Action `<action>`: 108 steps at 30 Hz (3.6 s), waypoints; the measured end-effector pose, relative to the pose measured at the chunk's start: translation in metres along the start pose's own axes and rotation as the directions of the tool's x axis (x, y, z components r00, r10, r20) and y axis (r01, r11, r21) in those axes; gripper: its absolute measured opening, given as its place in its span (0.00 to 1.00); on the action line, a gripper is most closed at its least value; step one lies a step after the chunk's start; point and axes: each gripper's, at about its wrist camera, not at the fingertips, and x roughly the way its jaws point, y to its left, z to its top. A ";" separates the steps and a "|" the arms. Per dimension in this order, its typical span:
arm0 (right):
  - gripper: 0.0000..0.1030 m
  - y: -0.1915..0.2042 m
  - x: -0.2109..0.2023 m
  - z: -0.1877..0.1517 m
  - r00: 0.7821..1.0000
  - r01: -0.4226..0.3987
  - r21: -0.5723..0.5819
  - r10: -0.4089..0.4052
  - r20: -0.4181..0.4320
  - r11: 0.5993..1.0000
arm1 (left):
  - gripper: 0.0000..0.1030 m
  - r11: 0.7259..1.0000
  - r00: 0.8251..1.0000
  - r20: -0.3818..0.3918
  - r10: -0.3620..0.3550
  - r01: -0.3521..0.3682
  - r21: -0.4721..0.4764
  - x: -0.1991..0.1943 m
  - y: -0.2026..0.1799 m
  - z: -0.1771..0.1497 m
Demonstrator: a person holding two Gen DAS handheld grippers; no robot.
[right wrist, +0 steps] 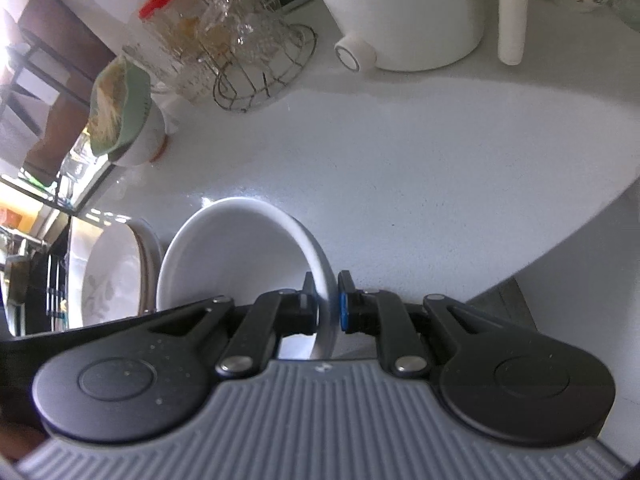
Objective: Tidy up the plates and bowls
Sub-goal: 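Carry the white bowl with both grippers over the leaf plate stack, then lower the white bowl onto the plate stack and open both grippers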
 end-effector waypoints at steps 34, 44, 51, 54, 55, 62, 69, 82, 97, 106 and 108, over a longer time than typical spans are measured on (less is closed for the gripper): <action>0.13 0.128 -0.048 -0.016 0.990 -0.034 -0.044 0.040 0.135 0.998 | 0.16 0.993 0.988 0.152 -0.041 0.024 0.115 -0.149 0.090 0.008; 0.13 0.191 -0.021 -0.002 0.991 -0.065 -0.200 0.087 0.102 0.978 | 0.16 1.000 0.973 0.231 0.001 0.002 -0.012 -0.170 0.152 0.014; 0.13 0.215 0.029 -0.017 0.996 -0.086 -0.242 0.092 0.015 0.966 | 0.16 0.986 0.975 0.221 0.033 0.004 -0.167 -0.153 0.208 -0.004; 0.13 0.222 0.049 -0.026 0.996 -0.086 -0.267 0.085 -0.014 0.960 | 0.16 0.977 0.976 0.210 0.049 -0.003 -0.215 -0.141 0.227 -0.009; 0.13 0.224 0.056 -0.027 0.996 -0.087 -0.269 0.083 -0.025 0.959 | 0.16 0.974 0.977 0.207 0.056 -0.008 -0.224 -0.137 0.231 -0.010; 0.13 0.226 0.090 -0.032 0.998 -0.055 -0.277 0.047 -0.035 0.959 | 0.16 0.975 0.982 0.179 0.056 -0.015 -0.223 -0.106 0.249 -0.005; 0.13 0.225 0.105 -0.030 0.999 -0.015 -0.289 0.001 -0.048 0.957 | 0.16 0.971 0.984 0.174 0.048 -0.005 -0.240 -0.092 0.253 -0.005; 0.20 0.224 0.080 -0.027 1.000 -0.007 -0.374 0.015 0.020 0.927 | 0.45 0.968 0.958 0.257 0.125 -0.061 -0.242 -0.124 0.235 -0.015; 0.28 0.194 -0.076 -0.024 0.930 -0.138 -0.456 0.273 0.245 0.879 | 0.45 0.970 0.827 0.511 0.233 -0.158 -0.186 -0.273 0.136 -0.060; 0.28 0.157 -0.159 -0.059 0.857 -0.166 -0.522 0.384 0.344 0.837 | 0.45 0.956 0.742 0.604 0.292 -0.238 -0.169 -0.321 0.064 -0.133; 0.28 0.147 -0.172 -0.070 0.842 -0.174 -0.532 0.405 0.356 0.829 | 0.46 0.955 0.734 0.612 0.293 -0.248 -0.160 -0.326 0.051 -0.149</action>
